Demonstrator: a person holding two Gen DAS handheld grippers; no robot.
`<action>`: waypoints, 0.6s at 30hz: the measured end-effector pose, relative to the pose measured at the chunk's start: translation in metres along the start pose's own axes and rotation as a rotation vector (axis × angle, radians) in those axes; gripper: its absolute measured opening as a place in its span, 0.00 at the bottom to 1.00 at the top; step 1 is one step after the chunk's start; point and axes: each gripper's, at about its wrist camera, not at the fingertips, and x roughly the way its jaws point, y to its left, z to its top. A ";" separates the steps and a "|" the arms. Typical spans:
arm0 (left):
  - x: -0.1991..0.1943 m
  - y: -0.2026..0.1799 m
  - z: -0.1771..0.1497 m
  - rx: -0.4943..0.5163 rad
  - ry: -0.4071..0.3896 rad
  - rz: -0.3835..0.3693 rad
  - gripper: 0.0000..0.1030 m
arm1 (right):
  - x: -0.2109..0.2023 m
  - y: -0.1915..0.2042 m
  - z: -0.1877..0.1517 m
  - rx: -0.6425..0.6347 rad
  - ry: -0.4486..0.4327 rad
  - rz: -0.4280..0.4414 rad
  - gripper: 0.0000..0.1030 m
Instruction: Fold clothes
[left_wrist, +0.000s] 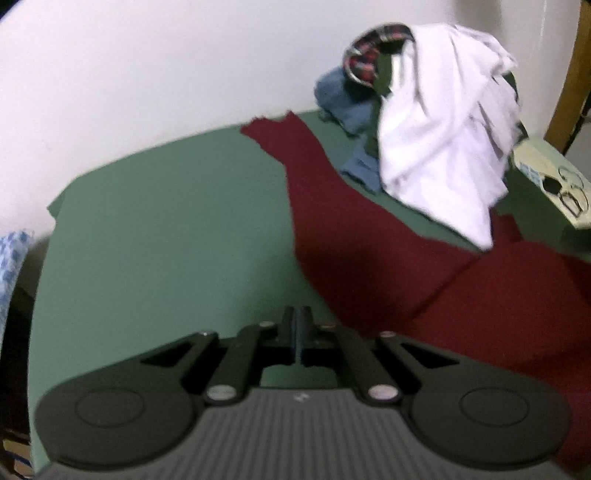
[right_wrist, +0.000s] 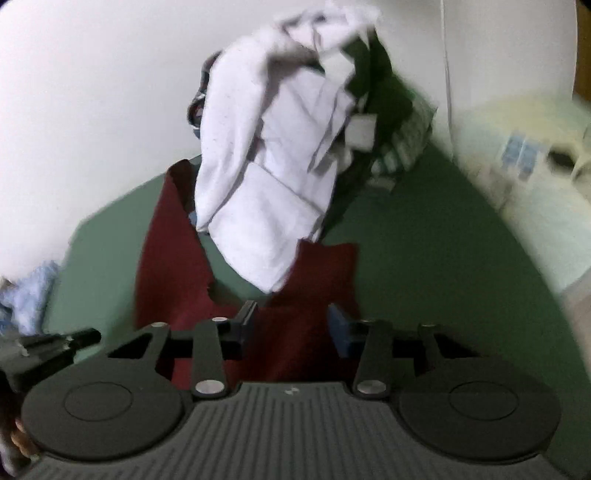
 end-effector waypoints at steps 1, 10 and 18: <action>0.007 0.004 0.006 -0.020 -0.004 0.007 0.15 | 0.002 -0.003 -0.001 0.028 0.025 0.035 0.44; 0.079 -0.012 0.040 0.017 -0.014 0.020 0.87 | -0.015 -0.004 -0.072 -0.243 0.096 -0.054 0.30; 0.090 -0.043 0.045 0.059 -0.028 -0.053 0.08 | -0.072 -0.005 -0.082 -0.384 0.069 0.045 0.22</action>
